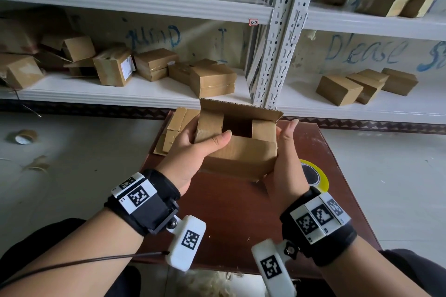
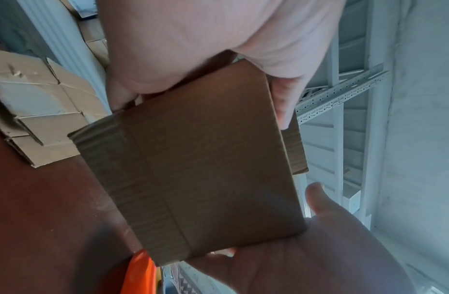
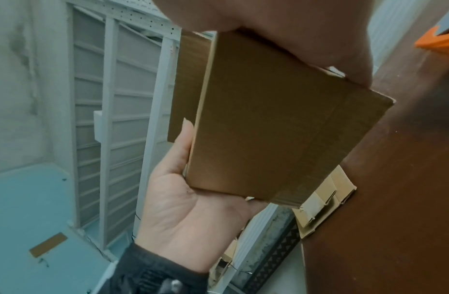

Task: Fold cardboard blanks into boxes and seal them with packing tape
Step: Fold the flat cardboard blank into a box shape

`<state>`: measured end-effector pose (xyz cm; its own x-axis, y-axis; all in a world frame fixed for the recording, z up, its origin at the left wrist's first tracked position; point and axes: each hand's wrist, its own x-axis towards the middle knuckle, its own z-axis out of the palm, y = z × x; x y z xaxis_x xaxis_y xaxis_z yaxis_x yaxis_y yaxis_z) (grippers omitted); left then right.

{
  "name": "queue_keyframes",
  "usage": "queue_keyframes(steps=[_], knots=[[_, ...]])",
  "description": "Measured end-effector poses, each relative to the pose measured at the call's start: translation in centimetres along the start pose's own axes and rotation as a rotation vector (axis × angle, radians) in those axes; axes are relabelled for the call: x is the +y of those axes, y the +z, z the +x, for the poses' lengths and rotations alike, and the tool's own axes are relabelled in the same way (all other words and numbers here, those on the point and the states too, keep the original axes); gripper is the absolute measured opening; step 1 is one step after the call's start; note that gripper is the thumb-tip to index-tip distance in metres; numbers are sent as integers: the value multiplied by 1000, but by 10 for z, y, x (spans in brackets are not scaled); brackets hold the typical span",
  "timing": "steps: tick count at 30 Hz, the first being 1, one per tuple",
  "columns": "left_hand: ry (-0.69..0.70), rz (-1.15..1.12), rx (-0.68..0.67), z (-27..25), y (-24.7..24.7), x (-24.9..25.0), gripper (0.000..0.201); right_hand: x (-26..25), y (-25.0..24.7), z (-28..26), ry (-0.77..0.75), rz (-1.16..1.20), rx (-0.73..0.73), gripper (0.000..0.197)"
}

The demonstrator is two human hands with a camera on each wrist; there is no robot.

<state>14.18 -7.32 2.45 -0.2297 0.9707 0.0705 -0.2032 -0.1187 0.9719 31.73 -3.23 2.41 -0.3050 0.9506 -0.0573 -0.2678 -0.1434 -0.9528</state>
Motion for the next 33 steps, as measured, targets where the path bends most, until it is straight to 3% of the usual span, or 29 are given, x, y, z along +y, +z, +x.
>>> queue_keyframes(steps=[3,6,11,14,15,18,19,20,23,24,28,31,33], knots=[[21,38,-9,-1,0,3,52,-3,-1,-2,25,75,-2,100],[25,119,-12,-3,3,5,70,-7,-4,-5,22,121,31,87],[23,169,-17,-6,7,9,63,-11,-7,-4,55,104,-10,62],[-3,211,-17,-7,6,10,93,-4,-7,-2,68,115,55,74],[-12,196,-12,-5,5,8,101,-2,-8,0,61,118,74,69],[-73,114,43,-4,2,9,129,2,-7,3,33,181,22,21],[-87,91,60,-3,1,10,132,1,-5,3,29,199,15,24],[-109,75,70,-2,0,11,122,2,-6,4,20,183,1,29],[-134,59,89,-2,1,14,53,1,-3,6,-48,48,-2,32],[-130,60,112,-1,0,12,39,3,-3,7,-72,-9,22,34],[-123,23,171,4,-6,5,46,6,1,4,-136,-122,47,29],[-113,17,166,5,-7,5,59,6,3,1,-186,-137,40,27],[-108,34,145,6,-7,4,56,6,3,0,-200,-125,48,27]])
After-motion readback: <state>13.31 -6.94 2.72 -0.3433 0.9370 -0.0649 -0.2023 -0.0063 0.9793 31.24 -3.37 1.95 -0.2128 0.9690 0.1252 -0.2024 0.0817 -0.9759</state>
